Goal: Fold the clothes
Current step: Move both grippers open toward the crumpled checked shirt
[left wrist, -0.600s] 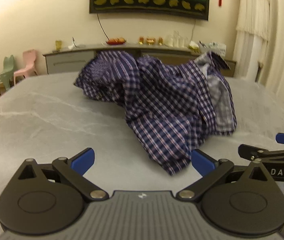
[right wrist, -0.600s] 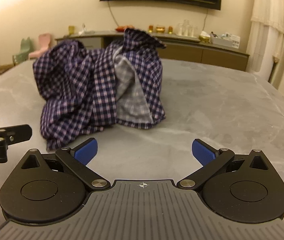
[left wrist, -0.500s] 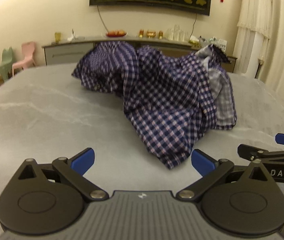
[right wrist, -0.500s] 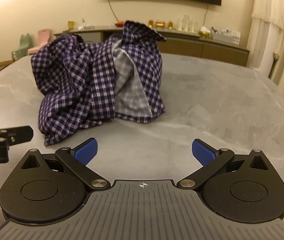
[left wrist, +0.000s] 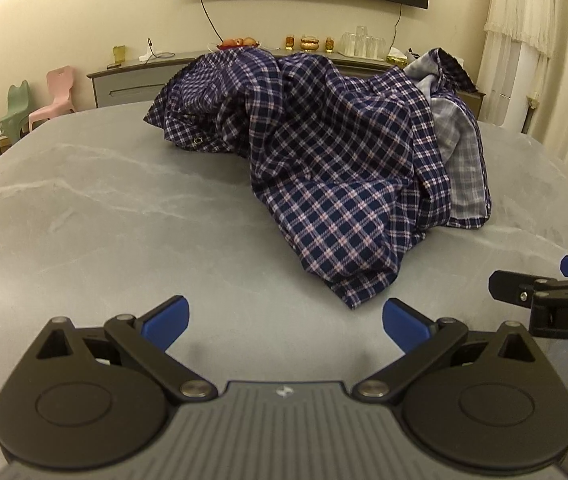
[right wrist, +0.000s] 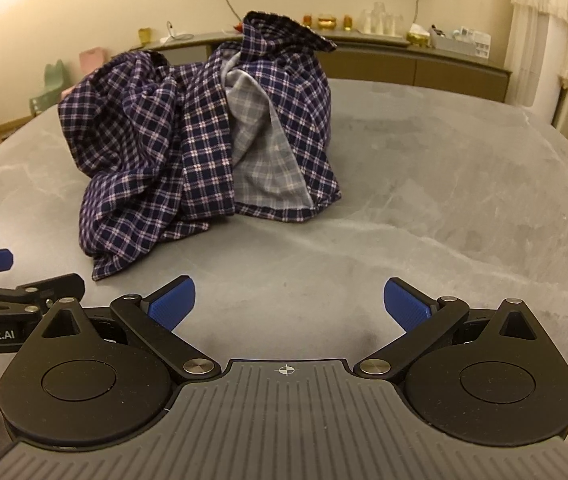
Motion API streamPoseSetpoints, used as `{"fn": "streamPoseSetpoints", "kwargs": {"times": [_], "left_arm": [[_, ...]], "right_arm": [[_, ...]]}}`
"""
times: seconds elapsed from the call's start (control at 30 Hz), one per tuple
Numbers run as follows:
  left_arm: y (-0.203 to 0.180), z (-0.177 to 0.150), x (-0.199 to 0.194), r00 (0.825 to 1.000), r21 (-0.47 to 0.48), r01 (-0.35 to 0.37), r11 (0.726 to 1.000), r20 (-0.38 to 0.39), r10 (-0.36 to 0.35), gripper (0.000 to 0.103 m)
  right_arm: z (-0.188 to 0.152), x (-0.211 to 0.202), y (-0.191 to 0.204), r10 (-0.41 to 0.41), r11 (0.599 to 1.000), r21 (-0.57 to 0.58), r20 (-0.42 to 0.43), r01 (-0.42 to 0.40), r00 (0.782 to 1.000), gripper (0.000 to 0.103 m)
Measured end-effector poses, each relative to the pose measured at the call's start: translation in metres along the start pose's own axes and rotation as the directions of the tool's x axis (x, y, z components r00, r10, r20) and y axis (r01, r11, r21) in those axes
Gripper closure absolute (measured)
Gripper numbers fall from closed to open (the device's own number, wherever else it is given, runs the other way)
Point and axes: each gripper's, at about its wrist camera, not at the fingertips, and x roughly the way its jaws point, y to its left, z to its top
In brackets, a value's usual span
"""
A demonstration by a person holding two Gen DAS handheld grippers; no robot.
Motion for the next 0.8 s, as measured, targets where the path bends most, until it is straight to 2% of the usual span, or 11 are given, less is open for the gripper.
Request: {"fn": "streamPoseSetpoints", "kwargs": {"times": [0.17,0.33,0.63,0.73,0.77,0.8], "left_arm": [[0.002,0.005,0.000,0.999,0.030,0.027,0.999,-0.048,-0.026,0.000],[0.000,0.008,0.005,0.997,0.037,0.046,0.998,-0.064,-0.044,0.000],[-0.003,0.016,0.011,0.993,0.068,0.081,0.994,-0.089,-0.075,0.000],[-0.003,0.018,0.009,0.992,0.068,0.099,0.993,-0.084,-0.093,0.001],[-0.003,0.018,0.008,0.992,0.067,0.103,0.992,-0.081,-0.098,0.004],[-0.003,0.019,0.007,0.991,0.068,0.115,0.991,-0.080,-0.110,0.013]], "right_arm": [[0.000,0.004,-0.001,0.006,1.000,-0.004,-0.023,-0.006,1.000,0.005],[-0.001,0.007,-0.002,0.009,1.000,-0.004,-0.040,-0.010,0.999,0.005],[0.000,0.004,-0.005,0.012,1.000,-0.001,-0.020,-0.012,1.000,0.010],[0.000,0.003,-0.004,0.005,1.000,-0.012,-0.008,-0.005,1.000,0.019],[0.001,0.002,-0.005,0.009,1.000,-0.014,-0.002,-0.009,1.000,0.024],[0.001,0.001,-0.005,0.017,1.000,-0.010,0.004,-0.017,1.000,0.031]]}}
